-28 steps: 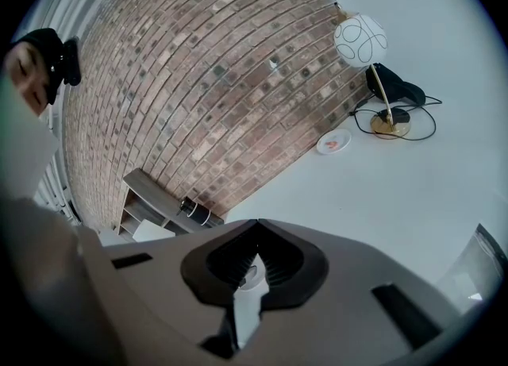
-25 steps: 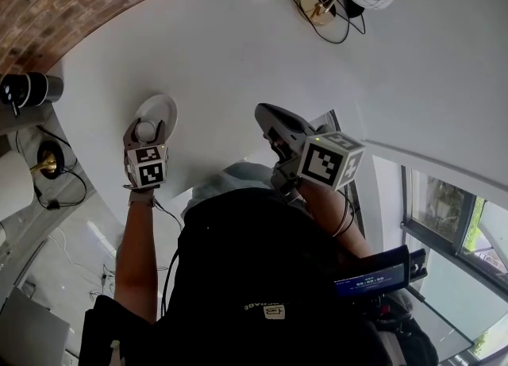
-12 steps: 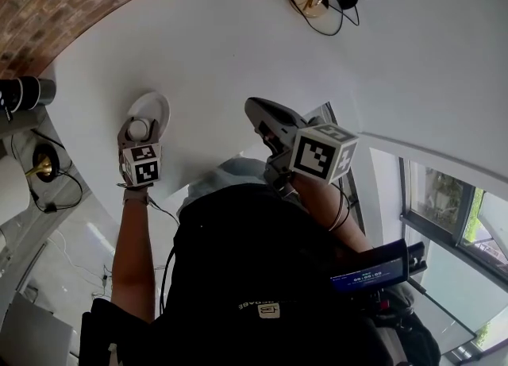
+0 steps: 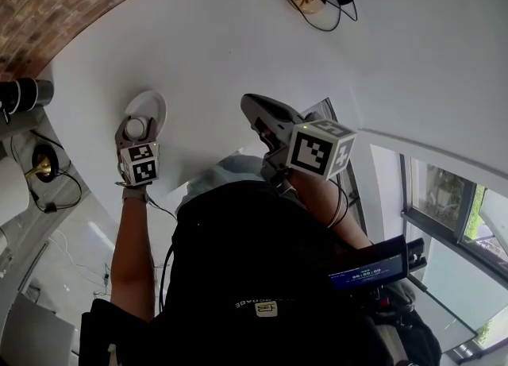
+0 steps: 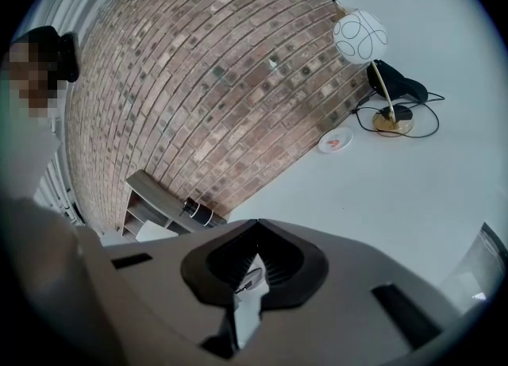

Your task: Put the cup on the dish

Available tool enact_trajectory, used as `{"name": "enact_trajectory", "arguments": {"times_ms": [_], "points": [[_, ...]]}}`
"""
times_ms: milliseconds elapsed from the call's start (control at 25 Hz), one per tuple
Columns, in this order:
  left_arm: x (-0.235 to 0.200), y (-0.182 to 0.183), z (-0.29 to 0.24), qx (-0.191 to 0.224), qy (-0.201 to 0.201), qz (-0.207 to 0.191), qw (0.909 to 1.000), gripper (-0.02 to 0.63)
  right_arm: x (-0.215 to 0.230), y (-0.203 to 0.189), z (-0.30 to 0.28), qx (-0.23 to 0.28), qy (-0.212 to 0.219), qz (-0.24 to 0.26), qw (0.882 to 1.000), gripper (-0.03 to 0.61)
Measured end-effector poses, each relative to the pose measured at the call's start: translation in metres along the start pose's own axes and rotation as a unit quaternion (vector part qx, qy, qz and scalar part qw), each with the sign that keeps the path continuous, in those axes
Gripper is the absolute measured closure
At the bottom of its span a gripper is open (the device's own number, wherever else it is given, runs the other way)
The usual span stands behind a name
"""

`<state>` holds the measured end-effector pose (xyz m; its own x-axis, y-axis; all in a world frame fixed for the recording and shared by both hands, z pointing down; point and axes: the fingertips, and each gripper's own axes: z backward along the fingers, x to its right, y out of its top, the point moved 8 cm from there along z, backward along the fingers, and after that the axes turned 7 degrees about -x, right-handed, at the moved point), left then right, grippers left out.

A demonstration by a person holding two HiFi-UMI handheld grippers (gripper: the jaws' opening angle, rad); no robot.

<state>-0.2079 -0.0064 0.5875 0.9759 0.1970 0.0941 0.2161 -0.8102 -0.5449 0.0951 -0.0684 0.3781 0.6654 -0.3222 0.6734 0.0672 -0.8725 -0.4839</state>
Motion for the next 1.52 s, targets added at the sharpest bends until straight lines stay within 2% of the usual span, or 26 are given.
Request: {"name": "enact_trajectory", "arguments": {"times_ms": [200,440,880,1040,1280,1520], "points": [[-0.001,0.007,0.005,0.003,-0.010,0.001,0.9999,0.353,-0.001,-0.002,0.001,0.000,0.005,0.000,1.000,0.575],[-0.002,-0.003,0.023,0.006,0.004,-0.022,0.9997,0.353,-0.003,-0.002,0.000,0.001,0.015,0.004,1.000,0.575],[-0.003,-0.031,0.051,-0.005,0.026,0.000,0.9996,0.353,-0.004,-0.003,-0.005,-0.014,0.039,0.011,0.999,0.575],[-0.003,-0.024,0.071,0.013,0.043,0.004,0.9990,0.353,-0.010,0.002,-0.012,-0.018,0.055,0.022,0.998,0.575],[0.008,-0.007,0.114,0.057,0.047,0.027,0.9969,0.353,-0.019,0.010,-0.016,-0.018,0.089,0.039,0.995,0.575],[0.008,0.016,0.165,0.108,0.059,0.074,0.9897,0.353,-0.027,0.017,-0.019,-0.011,0.119,0.046,0.992,0.575]]}}
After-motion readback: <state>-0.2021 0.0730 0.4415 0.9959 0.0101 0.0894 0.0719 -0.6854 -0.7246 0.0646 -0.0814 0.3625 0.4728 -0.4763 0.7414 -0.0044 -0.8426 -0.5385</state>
